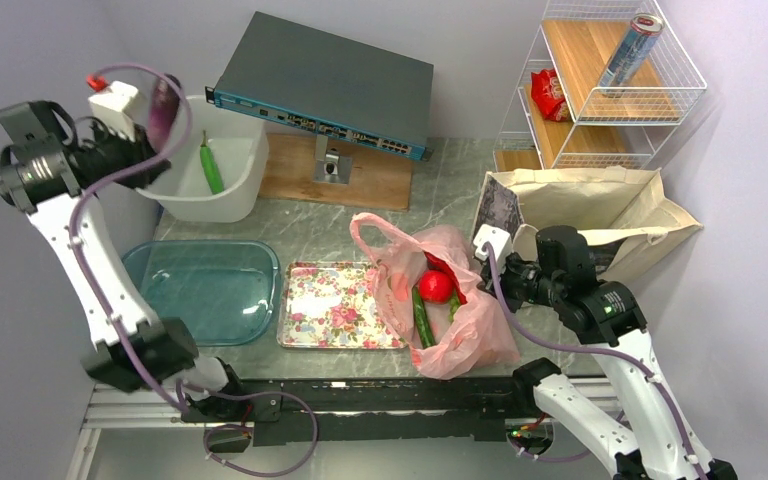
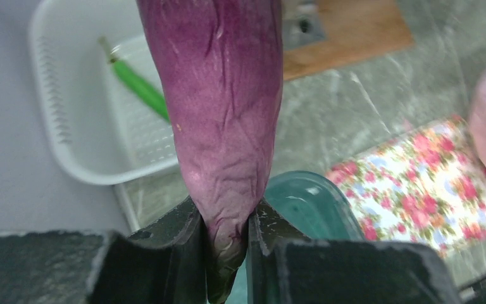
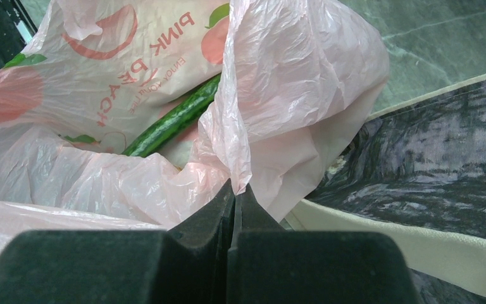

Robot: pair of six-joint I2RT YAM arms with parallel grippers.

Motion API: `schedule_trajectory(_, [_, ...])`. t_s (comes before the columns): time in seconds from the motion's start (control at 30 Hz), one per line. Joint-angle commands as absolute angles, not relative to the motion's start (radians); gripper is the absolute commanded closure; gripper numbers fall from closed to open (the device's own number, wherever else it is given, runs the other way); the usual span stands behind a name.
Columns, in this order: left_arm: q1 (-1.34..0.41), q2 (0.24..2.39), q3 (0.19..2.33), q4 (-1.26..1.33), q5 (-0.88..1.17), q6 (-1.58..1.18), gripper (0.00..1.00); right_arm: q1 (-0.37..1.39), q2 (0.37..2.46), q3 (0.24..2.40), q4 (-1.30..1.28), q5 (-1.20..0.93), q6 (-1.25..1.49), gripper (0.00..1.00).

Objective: Untie the knot of the grocery bags and take out the mixed food
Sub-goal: Place the fake vegetable in the bin.

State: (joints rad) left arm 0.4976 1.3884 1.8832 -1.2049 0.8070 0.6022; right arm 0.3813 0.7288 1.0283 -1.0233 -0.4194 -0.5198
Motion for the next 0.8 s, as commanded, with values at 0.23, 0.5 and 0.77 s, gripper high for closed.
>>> schedule_trajectory(0.23, [0.518, 2.018, 2.339, -1.039, 0.59, 0.377, 0.96, 0.383, 0.798, 1.116, -1.03, -0.397, -0.492, 1.0])
schedule_trajectory(0.5, [0.427, 2.181, 2.333, -0.891, 0.46, 0.375, 0.81, 0.381, 0.84, 1.159, -1.06, -0.364, -0.495, 1.0])
schedule_trajectory(0.77, [0.438, 2.075, 2.24, -0.776, 0.434, 0.369, 0.01, 0.382, 0.836, 1.151, -1.043, -0.345, -0.474, 1.0])
